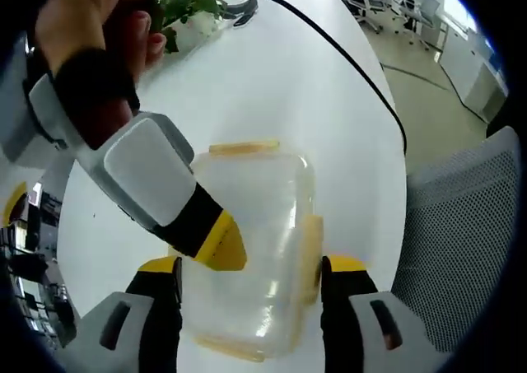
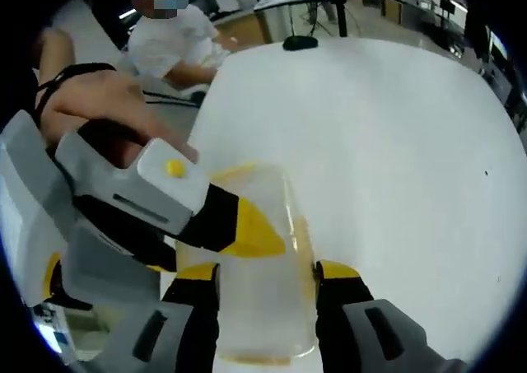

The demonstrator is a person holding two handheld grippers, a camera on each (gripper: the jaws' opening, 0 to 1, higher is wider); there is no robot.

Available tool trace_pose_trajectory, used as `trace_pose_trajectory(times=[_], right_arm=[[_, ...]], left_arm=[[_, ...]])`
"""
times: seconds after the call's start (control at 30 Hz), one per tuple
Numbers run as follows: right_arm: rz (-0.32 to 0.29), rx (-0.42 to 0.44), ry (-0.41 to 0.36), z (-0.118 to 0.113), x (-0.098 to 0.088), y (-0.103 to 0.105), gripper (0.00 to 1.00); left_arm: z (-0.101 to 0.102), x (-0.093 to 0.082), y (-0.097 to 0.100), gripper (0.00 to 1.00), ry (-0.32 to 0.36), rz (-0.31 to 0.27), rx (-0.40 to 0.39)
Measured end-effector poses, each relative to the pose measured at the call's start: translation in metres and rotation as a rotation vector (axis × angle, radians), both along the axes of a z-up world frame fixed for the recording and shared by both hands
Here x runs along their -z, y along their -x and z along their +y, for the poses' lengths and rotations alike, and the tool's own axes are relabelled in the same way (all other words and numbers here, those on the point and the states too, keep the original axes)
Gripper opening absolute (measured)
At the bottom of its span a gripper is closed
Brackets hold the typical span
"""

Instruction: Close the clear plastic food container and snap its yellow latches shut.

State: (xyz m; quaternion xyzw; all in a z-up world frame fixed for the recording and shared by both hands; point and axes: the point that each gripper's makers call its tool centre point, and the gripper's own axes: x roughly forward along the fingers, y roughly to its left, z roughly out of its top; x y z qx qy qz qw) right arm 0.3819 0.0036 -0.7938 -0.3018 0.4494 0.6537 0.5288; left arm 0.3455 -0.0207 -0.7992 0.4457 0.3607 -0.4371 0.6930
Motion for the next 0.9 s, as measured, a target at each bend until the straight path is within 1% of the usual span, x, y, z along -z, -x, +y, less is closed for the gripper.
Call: trace_pose_trajectory(times=[0.1, 0.23, 0.4, 0.67, 0.7, 0.9], right_arm=[[0.018, 0.024, 0.015, -0.0003, 0.0007, -0.0004, 0.41], [0.028, 0.035, 0.035, -0.0015, 0.0020, 0.0010, 0.41], [0.054, 0.075, 0.075, -0.0040, 0.0039, 0.0023, 0.41], [0.060, 0.129, 0.076, -0.0052, 0.0037, -0.0003, 0.41], [0.060, 0.141, 0.078, -0.0054, 0.0037, -0.0006, 0.41], [0.058, 0.149, 0.065, -0.0053, 0.0035, -0.0001, 0.40]], left_arm=[[0.0010, 0.0001, 0.0003, 0.68, 0.002, -0.005, 0.008], [0.0017, 0.0006, 0.0010, 0.67, 0.007, -0.013, 0.027], [0.0026, 0.0008, 0.0033, 0.66, 0.032, -0.017, 0.098], [0.0034, 0.0005, 0.0017, 0.66, 0.018, -0.012, 0.168], [0.0037, 0.0006, 0.0012, 0.66, 0.019, -0.011, 0.172], [0.0037, 0.0003, 0.0012, 0.66, 0.011, -0.012, 0.170]])
